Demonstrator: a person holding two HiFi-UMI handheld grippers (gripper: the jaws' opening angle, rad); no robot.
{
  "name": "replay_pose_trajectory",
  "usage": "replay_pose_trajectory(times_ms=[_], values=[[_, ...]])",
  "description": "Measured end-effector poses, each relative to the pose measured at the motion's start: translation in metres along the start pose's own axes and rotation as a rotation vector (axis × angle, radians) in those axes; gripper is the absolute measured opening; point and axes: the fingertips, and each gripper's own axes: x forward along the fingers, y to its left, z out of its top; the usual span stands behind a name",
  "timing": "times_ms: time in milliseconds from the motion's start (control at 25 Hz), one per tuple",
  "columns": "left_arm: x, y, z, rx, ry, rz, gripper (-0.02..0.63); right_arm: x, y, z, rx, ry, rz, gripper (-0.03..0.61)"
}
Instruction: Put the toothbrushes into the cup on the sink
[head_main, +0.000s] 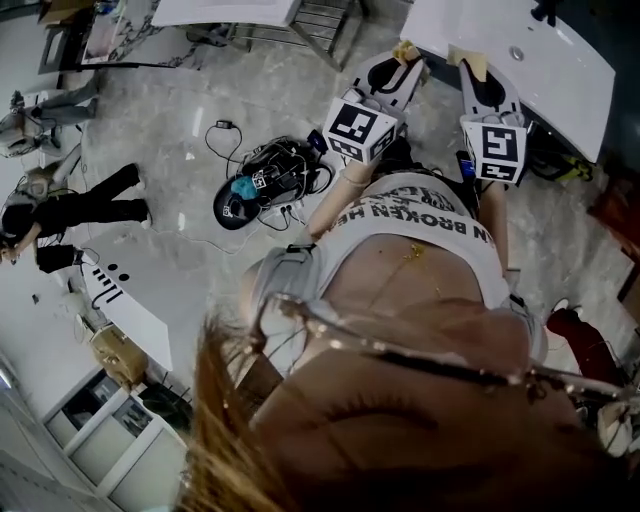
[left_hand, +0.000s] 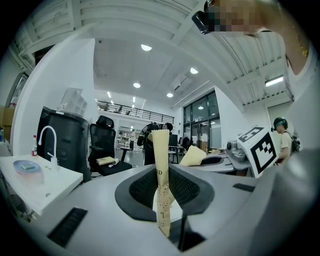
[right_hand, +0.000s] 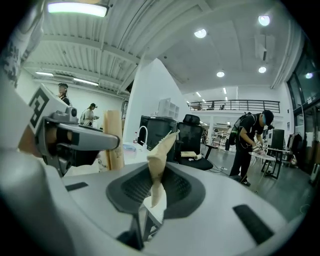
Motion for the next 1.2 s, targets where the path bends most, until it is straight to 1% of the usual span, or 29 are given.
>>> replay_pose_trajectory(times_ms=[280,480,640,800,920,1080,1200], values=[[0.032,0.053,0.01,0.009,0.002,-0.059,0.066,0.062,-0.006,0.017,0.009,-0.004,-0.032,0.063],[0.038,0.077,0.014,0.021,0.009,-0.086,0.066,0.089,-0.002,0.021,0.029,-0.001,-0.045,0.063],[0.041,0.095,0.017,0.018,0.002,-0.084,0.066,0.106,0.0,0.022,0.041,0.01,-0.038,0.063],[0.048,0.105,0.012,-0.002,-0.004,-0.081,0.066,0.117,-0.005,0.018,0.032,0.011,-0.038,0.063],[0.055,0.11,0.009,-0.013,0.009,-0.074,0.066,0.124,-0.012,0.017,0.036,0.01,-0.035,0.061],[0.075,0.115,0.008,-0.004,0.024,-0.061,0.066,0.136,-0.03,0.014,0.035,0.004,-0.03,0.063],[0.097,0.118,0.013,-0.012,0.024,-0.052,0.066,0.146,-0.05,0.015,0.039,0.001,-0.011,0.063]])
